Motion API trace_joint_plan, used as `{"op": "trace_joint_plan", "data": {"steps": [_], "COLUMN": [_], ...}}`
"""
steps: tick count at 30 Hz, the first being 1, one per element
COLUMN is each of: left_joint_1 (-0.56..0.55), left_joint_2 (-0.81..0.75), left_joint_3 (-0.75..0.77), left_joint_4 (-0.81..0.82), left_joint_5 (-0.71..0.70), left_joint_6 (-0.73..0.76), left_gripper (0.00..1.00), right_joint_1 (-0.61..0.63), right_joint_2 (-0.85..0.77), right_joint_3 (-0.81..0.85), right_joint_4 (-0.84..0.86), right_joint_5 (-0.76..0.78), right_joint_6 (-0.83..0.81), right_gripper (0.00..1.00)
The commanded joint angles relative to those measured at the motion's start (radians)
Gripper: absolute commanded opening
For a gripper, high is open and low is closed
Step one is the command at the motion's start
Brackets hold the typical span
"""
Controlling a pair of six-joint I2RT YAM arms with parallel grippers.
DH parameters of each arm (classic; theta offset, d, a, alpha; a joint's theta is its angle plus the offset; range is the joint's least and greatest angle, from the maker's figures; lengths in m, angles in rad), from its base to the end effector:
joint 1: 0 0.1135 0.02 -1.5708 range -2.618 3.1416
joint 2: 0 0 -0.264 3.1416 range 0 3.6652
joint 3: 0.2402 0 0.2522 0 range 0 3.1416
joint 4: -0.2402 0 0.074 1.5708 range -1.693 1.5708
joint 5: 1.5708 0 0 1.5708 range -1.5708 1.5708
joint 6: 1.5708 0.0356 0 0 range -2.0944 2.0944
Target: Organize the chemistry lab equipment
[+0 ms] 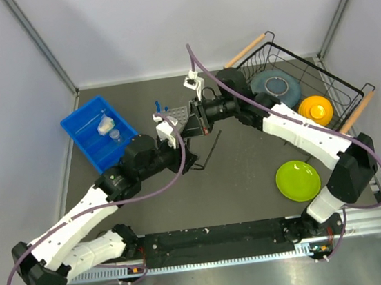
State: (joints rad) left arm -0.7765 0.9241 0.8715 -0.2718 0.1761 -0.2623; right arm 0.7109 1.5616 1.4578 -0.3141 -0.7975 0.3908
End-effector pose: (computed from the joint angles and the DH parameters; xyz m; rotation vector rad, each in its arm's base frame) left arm 0.1469 -0.1531 0.3365 0.6259 1.8857 -0.8593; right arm 0.2545 0.2528 0.3717 -0.9005 1.9772 1.4652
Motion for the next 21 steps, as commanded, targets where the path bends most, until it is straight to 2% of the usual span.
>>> {"op": "trace_joint_plan", "data": {"steps": [1, 2, 7, 10, 13, 14, 15, 16, 18, 19, 21], "left_joint_1": [-0.055, -0.066, -0.098, -0.101, -0.101, -0.101, -0.101, -0.101, -0.101, -0.101, -0.099], "left_joint_2": [0.035, 0.038, 0.038, 0.036, 0.027, 0.019, 0.016, 0.0, -0.024, -0.048, -0.074], "left_joint_3": [0.057, 0.06, 0.083, 0.093, 0.093, 0.092, 0.093, 0.096, 0.104, 0.109, 0.13], "left_joint_4": [-0.049, -0.055, -0.07, -0.083, -0.096, -0.105, -0.122, -0.159, -0.205, -0.252, -0.3], "left_joint_5": [-0.205, -0.223, -0.273, -0.26, -0.227, -0.225, -0.233, -0.245, -0.305, -0.326, -0.435], "left_joint_6": [-0.035, -0.038, -0.041, -0.043, -0.031, -0.014, -0.005, 0.007, 0.052, 0.092, 0.132], "left_gripper": [0.5, 0.48, 0.23, 0.0, 0.0, 0.0, 0.0, 0.0, 0.0, 0.0, 0.0], "right_joint_1": [0.01, 0.012, 0.01, 0.01, 0.01, 0.009, 0.01, 0.009, -0.01, -0.02, -0.071], "right_joint_2": [-0.049, -0.051, -0.051, -0.052, -0.061, -0.064, -0.078, -0.084, -0.112, -0.123, -0.152], "right_joint_3": [-0.017, -0.022, -0.031, -0.039, -0.05, -0.051, -0.05, -0.05, -0.044, -0.04, -0.027], "right_joint_4": [0.084, 0.087, 0.089, 0.087, 0.086, 0.083, 0.081, 0.079, 0.064, 0.057, 0.015], "right_joint_5": [-0.028, -0.026, -0.012, 0.0, 0.015, 0.009, -0.023, -0.046, -0.138, -0.175, -0.256], "right_joint_6": [0.048, 0.048, 0.045, 0.036, 0.017, -0.007, -0.03, -0.083, -0.145, -0.209, -0.268], "right_gripper": [0.0, 0.0, 0.0, 0.0, 0.0, 0.07, 0.18, 0.42, 0.61, 0.75, 0.84]}}
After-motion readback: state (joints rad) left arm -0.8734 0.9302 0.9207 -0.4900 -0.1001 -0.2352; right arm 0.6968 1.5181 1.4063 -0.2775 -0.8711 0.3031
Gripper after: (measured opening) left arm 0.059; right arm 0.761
